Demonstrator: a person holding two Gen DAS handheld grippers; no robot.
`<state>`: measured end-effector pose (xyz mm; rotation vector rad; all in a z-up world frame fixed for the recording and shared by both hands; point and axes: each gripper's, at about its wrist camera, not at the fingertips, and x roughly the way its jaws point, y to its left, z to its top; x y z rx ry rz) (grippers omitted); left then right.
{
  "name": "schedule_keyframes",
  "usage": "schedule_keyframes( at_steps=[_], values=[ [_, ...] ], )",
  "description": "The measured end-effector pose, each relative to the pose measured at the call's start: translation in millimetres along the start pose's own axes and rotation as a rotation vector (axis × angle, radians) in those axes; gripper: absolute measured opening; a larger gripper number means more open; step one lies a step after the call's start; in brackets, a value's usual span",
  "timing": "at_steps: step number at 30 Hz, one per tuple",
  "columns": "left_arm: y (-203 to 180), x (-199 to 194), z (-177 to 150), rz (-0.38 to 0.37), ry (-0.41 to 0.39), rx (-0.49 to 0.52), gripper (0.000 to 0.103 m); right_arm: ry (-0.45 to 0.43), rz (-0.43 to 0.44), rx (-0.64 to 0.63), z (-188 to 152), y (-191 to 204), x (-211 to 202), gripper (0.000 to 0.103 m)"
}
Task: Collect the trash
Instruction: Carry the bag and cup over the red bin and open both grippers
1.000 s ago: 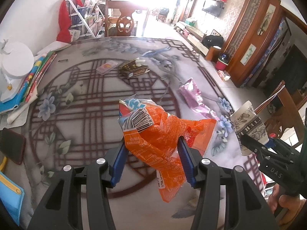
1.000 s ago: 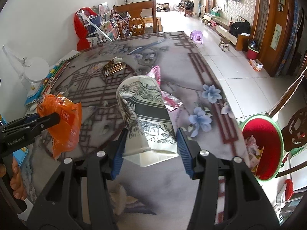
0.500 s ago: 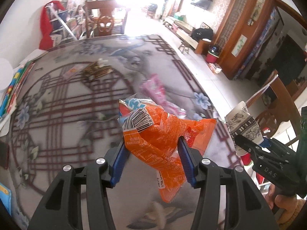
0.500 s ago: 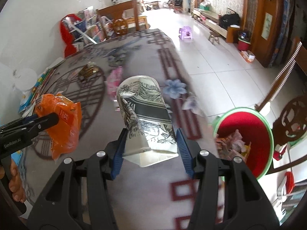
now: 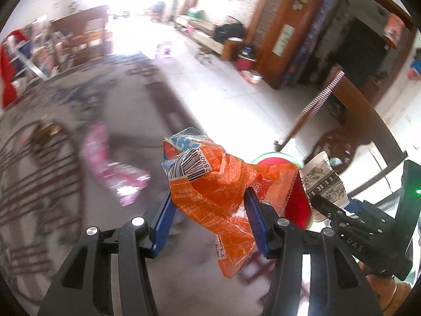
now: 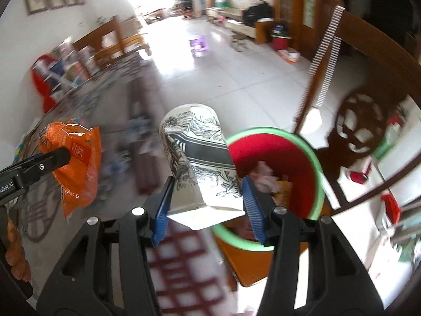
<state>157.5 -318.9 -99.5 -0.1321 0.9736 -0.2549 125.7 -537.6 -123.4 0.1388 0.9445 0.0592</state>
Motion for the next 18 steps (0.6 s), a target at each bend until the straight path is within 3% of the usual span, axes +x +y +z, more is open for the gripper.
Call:
schedule_keyframes(
  at_steps=[7,13,14,15,16,18],
  values=[
    [-66,46,16,-0.113,0.076,0.109,0.050,0.003,-0.114,0.148,-5,-68,-4,0.050],
    [-97,65,19,-0.156,0.105,0.176,0.051,0.002,-0.134,0.190,-4,-92,-3,0.050],
    [-98,66,21,-0.163,0.107,0.180,0.052,0.002,-0.130,0.190,-3,-94,-2,0.050],
    [-99,68,22,-0.161,0.106,0.183,0.061,0.001,-0.126,0.188,-1,-95,0,0.052],
    [-97,68,24,-0.159,0.098,0.183,0.069,0.004,-0.122,0.185,1,-95,3,0.055],
    [-91,67,27,-0.153,0.085,0.169,0.073,0.007,-0.132,0.190,4,-97,7,0.082]
  ],
)
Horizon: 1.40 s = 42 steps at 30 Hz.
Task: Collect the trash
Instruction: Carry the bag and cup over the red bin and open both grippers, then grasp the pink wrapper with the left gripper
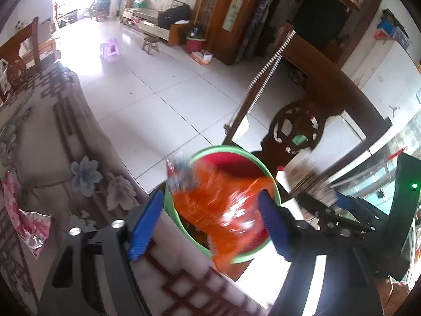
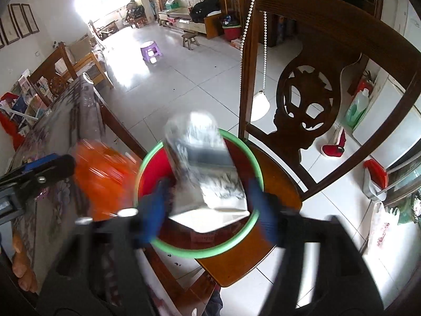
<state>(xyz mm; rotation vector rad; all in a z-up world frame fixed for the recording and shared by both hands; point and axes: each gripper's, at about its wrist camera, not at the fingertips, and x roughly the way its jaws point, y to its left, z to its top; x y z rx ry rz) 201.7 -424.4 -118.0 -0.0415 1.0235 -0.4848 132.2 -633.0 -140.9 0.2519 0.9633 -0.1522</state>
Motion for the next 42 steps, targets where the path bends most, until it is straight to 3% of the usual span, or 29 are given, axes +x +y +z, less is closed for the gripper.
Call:
schedule_keyframes(
  at_steps=[2,5,9,11,15,18,20,22,24,27,31,42],
  values=[
    [13,-6,2,0.023,-0.013,-0.024,0.074,-0.008,0.009,0.017,1,0,2,0.082],
    [50,-23,1,0.113,-0.067,-0.104,0.078,0.010,0.019,0.008,4,5,10,0.082],
    [136,-52,-22,0.341,-0.133,-0.343,0.081,0.020,0.045,-0.011,7,15,15,0.082],
    [177,-57,-37,0.411,-0.115,-0.471,0.081,0.024,0.057,-0.032,7,23,18,0.082],
    [220,-54,-55,0.515,-0.067,-0.563,0.081,0.040,0.073,-0.064,5,39,20,0.082],
    [234,-46,-63,0.503,-0.039,-0.595,0.081,0.042,0.078,-0.091,5,51,19,0.082],
    [237,-40,-64,0.479,-0.015,-0.583,0.073,0.037,0.082,-0.109,5,60,16,0.082],
    [237,-32,-64,0.437,0.014,-0.560,0.031,0.030,0.082,-0.132,3,72,12,0.082],
    [238,-31,-66,0.373,0.022,-0.558,0.019,0.030,0.083,-0.147,0,81,8,0.082],
    [236,-47,-72,0.317,-0.019,-0.549,0.015,0.034,0.089,-0.161,-6,97,6,0.082],
    [238,-78,-88,0.302,-0.061,-0.508,0.015,0.042,0.111,-0.194,-14,128,4,0.082],
    [301,-162,-166,0.372,-0.085,-0.529,0.015,0.087,0.221,-0.366,-54,267,4,0.082]
  ],
)
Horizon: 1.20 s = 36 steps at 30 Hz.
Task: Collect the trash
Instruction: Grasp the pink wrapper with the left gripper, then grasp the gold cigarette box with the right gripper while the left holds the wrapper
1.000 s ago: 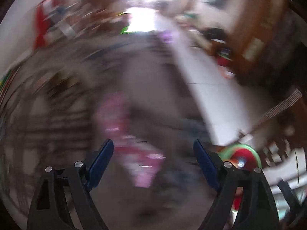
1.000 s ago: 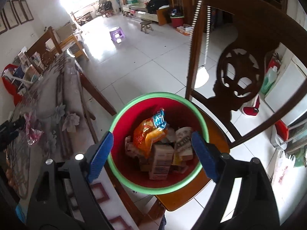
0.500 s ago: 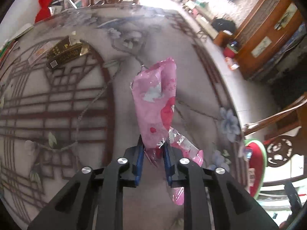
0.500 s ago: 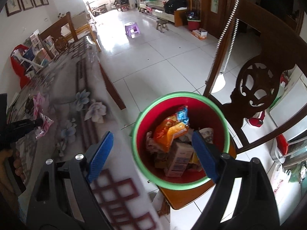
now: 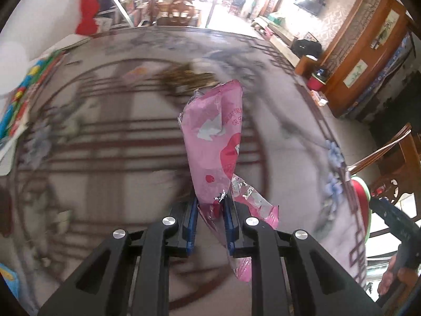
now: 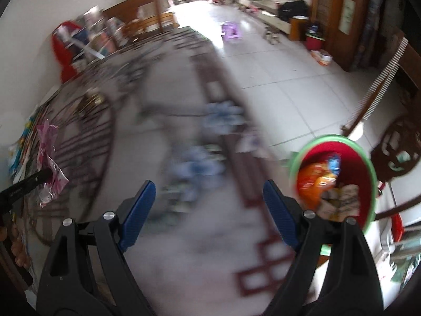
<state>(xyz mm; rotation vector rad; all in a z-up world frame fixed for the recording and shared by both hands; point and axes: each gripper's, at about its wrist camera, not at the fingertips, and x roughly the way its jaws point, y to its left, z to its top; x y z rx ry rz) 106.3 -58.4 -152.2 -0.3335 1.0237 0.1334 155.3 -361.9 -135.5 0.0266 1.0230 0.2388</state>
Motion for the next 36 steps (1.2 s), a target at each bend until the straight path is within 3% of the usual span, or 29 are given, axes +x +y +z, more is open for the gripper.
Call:
schedule_keyframes(
  at_steps=[8,16,23,30,36],
  values=[
    [75,-22,-13,0.017,0.000,-0.042,0.015,0.028,0.079,-0.105,0,107,23,0.082],
    [117,-23,-22,-0.003,0.031,-0.050,0.015,0.027,0.125,-0.224,10,189,45,0.082],
    [128,-21,-26,-0.043,0.051,-0.058,0.015,0.013,0.119,-0.227,61,220,86,0.089],
    [124,-17,-23,-0.070,0.058,-0.058,0.015,0.066,0.106,-0.209,119,245,149,0.090],
    [131,-14,-20,-0.064,0.059,-0.092,0.016,0.114,0.107,-0.060,148,260,189,0.090]
  ],
)
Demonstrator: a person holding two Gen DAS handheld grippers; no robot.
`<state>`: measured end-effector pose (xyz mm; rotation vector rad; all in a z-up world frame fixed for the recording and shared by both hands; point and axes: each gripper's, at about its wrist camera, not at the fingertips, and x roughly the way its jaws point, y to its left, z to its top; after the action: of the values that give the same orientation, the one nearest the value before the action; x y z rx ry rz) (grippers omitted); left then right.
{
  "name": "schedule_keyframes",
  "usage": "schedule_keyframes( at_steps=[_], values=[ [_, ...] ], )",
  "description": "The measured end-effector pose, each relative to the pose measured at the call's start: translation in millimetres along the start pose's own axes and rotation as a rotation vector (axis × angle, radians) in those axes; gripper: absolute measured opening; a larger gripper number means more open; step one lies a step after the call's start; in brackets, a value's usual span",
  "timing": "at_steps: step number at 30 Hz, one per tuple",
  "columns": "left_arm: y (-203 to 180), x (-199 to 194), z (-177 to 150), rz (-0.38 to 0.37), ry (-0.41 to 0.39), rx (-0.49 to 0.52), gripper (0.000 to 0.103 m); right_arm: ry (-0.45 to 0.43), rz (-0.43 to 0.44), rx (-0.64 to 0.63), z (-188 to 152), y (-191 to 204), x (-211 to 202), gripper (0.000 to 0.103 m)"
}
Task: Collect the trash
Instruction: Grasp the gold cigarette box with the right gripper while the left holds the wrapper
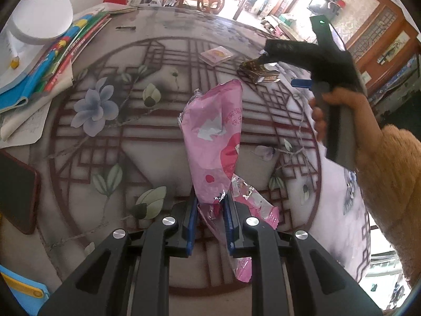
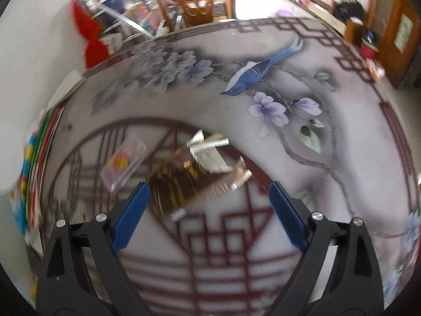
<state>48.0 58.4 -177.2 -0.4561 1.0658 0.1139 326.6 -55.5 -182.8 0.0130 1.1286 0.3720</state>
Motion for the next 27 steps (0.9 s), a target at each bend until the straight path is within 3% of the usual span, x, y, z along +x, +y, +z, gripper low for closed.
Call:
schedule_keyframes(
  at_steps=[5,6,9,10,11,14,21,27],
  values=[
    [12,3,0,0.016,0.006,-0.043,0.016,0.002,-0.090,0.049,5,14,20,0.090],
    [13,3,-1,0.020,0.006,-0.049,0.016,-0.012,-0.104,0.041,6,18,19,0.086],
    [18,2,0,0.029,0.005,-0.059,0.016,-0.039,-0.123,-0.026,9,32,15,0.064],
    [19,2,0,0.030,0.005,-0.061,0.016,-0.036,-0.118,-0.056,9,36,13,0.062],
    [19,3,1,0.029,0.004,-0.064,0.016,-0.021,-0.099,-0.068,9,36,13,0.033],
    [18,2,3,0.026,0.002,-0.061,0.016,0.006,-0.030,-0.043,6,26,7,0.023],
    [12,-4,4,0.008,-0.013,-0.041,0.016,-0.004,0.104,-0.076,-15,8,-34,0.023],
    [6,-12,7,0.001,-0.037,-0.023,0.016,-0.046,0.128,-0.160,-49,4,-89,0.023]
  ],
)
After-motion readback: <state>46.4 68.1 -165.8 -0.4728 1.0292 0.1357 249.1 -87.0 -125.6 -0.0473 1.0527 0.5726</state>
